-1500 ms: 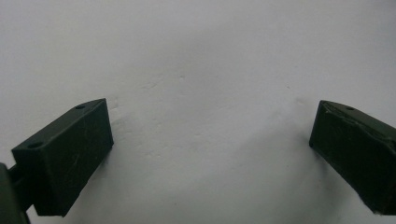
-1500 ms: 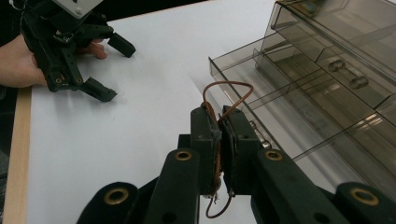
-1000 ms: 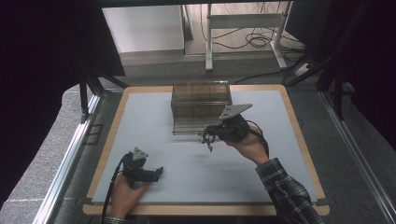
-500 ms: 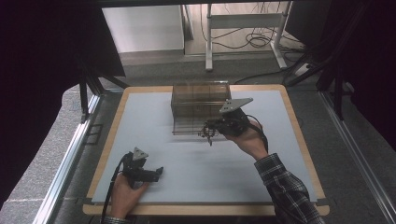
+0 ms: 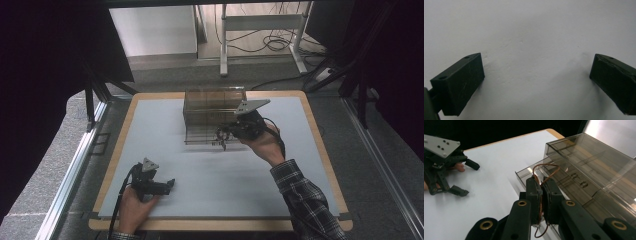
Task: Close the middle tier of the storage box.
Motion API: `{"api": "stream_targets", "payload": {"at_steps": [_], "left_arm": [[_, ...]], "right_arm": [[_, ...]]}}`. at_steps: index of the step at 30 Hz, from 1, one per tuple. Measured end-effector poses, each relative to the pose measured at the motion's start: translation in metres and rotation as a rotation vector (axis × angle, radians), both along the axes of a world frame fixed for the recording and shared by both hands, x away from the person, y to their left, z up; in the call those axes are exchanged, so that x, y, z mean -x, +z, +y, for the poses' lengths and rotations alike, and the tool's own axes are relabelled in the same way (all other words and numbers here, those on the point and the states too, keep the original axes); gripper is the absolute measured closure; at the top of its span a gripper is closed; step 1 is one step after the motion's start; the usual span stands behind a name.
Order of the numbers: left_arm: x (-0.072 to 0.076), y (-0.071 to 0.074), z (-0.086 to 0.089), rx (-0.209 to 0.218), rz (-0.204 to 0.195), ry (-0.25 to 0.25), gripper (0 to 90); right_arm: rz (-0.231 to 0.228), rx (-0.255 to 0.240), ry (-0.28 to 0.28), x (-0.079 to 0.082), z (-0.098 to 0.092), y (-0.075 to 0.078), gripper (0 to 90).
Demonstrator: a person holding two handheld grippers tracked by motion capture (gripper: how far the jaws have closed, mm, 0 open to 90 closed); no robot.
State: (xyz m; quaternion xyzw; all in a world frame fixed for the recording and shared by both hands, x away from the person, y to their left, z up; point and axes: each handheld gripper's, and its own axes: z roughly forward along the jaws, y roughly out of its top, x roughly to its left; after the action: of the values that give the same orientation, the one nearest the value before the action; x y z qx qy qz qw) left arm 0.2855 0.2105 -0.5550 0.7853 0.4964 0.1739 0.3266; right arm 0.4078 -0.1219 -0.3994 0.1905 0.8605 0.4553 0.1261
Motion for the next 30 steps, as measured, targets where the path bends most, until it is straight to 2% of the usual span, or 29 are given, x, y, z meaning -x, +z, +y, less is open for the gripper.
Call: {"api": "stream_targets", "payload": {"at_steps": [18, 30], "left_arm": [[0.0, 0.0, 0.0, 0.0, 0.002, 0.001, 0.0], [0.0, 0.0, 0.0, 0.001, 0.002, 0.002, 0.0]], "right_arm": [[-0.028, -0.005, -0.038, -0.016, 0.008, 0.006, 82.5], [-0.04, 0.005, -0.061, -0.03, 0.014, 0.0, 82.6]]}}
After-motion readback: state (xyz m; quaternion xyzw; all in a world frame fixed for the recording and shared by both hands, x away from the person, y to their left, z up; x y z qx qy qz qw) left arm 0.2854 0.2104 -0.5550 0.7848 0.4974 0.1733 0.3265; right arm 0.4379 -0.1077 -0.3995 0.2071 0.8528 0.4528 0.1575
